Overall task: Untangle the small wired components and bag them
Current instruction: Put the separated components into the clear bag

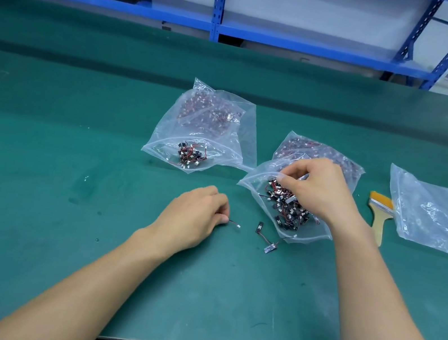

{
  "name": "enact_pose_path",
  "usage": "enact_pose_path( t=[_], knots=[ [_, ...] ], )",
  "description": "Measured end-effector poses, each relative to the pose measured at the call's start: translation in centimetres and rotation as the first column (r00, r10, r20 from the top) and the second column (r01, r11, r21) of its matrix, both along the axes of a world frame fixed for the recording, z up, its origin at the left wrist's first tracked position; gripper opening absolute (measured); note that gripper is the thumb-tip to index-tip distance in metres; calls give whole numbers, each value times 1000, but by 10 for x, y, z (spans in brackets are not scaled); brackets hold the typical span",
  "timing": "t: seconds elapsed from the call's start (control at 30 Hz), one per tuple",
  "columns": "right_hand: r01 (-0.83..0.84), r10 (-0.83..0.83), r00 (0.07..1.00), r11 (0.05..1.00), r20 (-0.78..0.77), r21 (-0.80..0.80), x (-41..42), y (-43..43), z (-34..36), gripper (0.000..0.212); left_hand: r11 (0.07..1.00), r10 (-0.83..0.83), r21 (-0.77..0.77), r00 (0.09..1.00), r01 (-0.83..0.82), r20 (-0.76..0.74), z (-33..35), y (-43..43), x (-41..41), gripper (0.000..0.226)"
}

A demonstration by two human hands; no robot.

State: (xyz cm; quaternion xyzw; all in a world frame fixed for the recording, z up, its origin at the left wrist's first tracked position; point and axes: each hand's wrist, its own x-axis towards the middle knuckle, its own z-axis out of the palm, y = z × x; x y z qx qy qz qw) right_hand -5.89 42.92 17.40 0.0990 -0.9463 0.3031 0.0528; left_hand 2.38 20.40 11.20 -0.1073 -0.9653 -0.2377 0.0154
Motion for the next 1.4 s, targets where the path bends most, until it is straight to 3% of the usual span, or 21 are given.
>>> enact_pose_path(
  t=[0.13, 0.2, 0.37, 0.43, 0.6, 0.67, 0.73, 0.9, 0.97, 1.07, 1.23, 1.4],
  knots=[
    [5, -5, 1000, 1000, -2, 3, 1, -1, 1, 13, 972, -67, 222, 997, 75, -45, 5, 34, 2, 6],
    [5, -5, 1000, 1000, -2, 5, 2, -1, 1, 13, 965, -86, 246, 996, 91, -30, 6, 50, 2, 13],
    [7, -7, 1000, 1000, -3, 1, 2, 0, 2, 16, 999, 28, -22, 999, -27, 26, 0, 69, 7, 74],
    [7, -7, 1000, 1000, -1, 14, 2, 0, 2, 16, 993, 16, -114, 1000, -14, 18, -1, 78, 9, 71],
    [6, -6, 1000, 1000, -1, 17, 2, 0, 1, 15, 994, -56, -101, 998, 52, -37, 0, 81, 8, 27],
    [6, -6, 1000, 1000, 3, 13, 2, 1, 1, 15, 988, -88, -130, 995, 80, -54, 1, 78, 7, 21],
    [4, -4, 1000, 1000, 2, 6, 2, 2, 0, 15, 993, -98, -65, 994, 95, -53, 2, 74, 6, 17],
    [-8, 8, 1000, 1000, 1, -10, 2, 4, -1, 13, 964, 23, 267, 989, 16, -144, 12, 77, -8, 12],
    [-15, 15, 1000, 1000, -3, -24, 2, 5, 0, 13, 955, 43, 296, 985, 9, -170, 18, 90, -20, 14],
    [-33, 33, 999, 999, -8, -28, 3, 8, 1, 14, 973, -47, 213, 981, 88, -190, 18, 99, -30, 25],
    [-29, 30, 999, 999, 19, -30, 3, 15, 6, 13, 958, -203, 146, 946, 245, -253, 9, 86, -29, 67],
    [-64, 66, 997, 997, 43, -38, 10, 11, 6, 12, 943, -256, 119, 905, 311, -341, 6, 76, -26, 59]
  ],
)
